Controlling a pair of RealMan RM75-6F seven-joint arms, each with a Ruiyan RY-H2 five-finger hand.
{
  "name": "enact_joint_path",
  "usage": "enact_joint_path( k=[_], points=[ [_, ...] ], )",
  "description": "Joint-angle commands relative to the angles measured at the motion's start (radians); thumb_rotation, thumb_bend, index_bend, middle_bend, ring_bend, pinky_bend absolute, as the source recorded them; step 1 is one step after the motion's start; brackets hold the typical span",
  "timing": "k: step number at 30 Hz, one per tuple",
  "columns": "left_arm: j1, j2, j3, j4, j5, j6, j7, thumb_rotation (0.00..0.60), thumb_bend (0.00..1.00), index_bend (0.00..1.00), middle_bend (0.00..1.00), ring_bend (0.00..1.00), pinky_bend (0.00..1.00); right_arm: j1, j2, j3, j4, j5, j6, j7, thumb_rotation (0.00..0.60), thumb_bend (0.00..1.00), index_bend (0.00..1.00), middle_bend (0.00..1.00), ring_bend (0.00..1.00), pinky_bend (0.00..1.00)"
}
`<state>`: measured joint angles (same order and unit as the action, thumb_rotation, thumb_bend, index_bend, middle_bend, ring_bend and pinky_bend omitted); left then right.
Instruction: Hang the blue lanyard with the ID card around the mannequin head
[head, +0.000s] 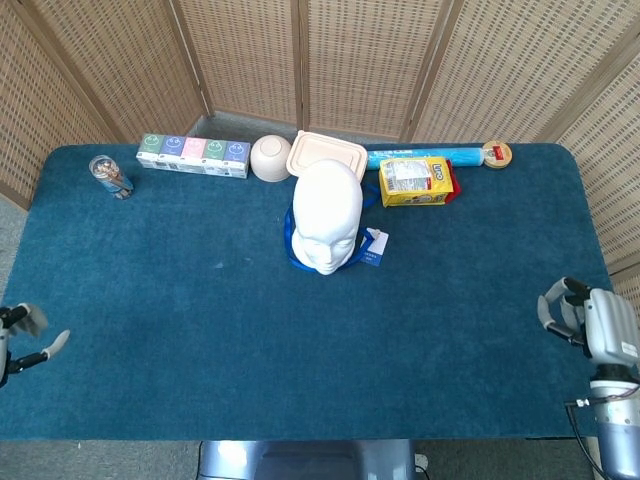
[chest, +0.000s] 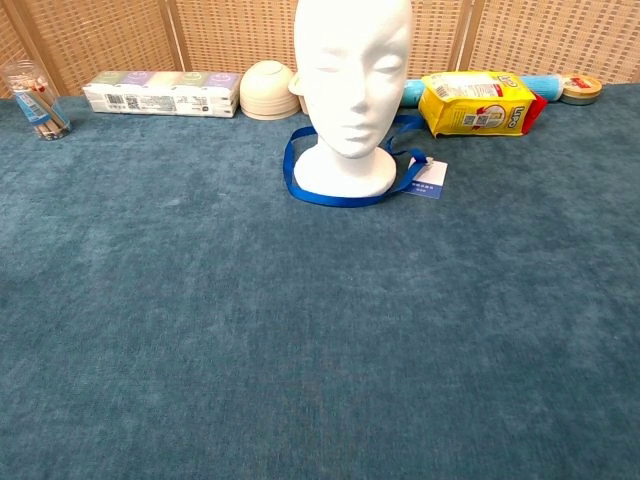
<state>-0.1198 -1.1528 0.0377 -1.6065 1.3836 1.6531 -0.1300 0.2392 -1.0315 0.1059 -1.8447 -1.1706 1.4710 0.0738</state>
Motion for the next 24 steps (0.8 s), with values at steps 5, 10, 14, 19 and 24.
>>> enact_joint_path(
  k=[5, 10, 14, 19, 24],
  points=[
    [0.067, 0.016, 0.028, 0.024, 0.028, 0.016, -0.027, 0.442, 0.21, 0.59, 0.65, 0.54, 0.51, -0.072, -0.015, -0.034, 0.014, -0.054, 0.076, -0.076, 0.405, 0.48, 0.57, 0.88, 0.96, 1.00],
    [0.102, 0.018, 0.029, 0.033, 0.037, 0.038, -0.028, 0.440, 0.21, 0.59, 0.65, 0.54, 0.50, -0.106, -0.015, -0.044, 0.015, -0.077, 0.110, -0.110, 0.405, 0.48, 0.57, 0.88, 0.96, 1.00],
    [0.140, 0.029, 0.041, 0.020, 0.056, 0.056, -0.033, 0.441, 0.21, 0.59, 0.65, 0.53, 0.50, -0.139, -0.009, -0.051, 0.010, -0.103, 0.144, -0.138, 0.405, 0.48, 0.58, 0.88, 0.96, 1.00],
    [0.156, 0.042, 0.036, 0.001, 0.067, 0.053, -0.030, 0.440, 0.21, 0.59, 0.65, 0.53, 0.48, -0.155, -0.002, -0.049, 0.000, -0.129, 0.145, -0.135, 0.405, 0.48, 0.58, 0.88, 0.96, 1.00],
    [0.161, 0.057, 0.024, -0.016, 0.066, 0.035, -0.021, 0.444, 0.21, 0.59, 0.65, 0.53, 0.48, -0.162, 0.002, -0.041, -0.011, -0.137, 0.130, -0.128, 0.408, 0.48, 0.58, 0.88, 0.96, 1.00]
  ],
)
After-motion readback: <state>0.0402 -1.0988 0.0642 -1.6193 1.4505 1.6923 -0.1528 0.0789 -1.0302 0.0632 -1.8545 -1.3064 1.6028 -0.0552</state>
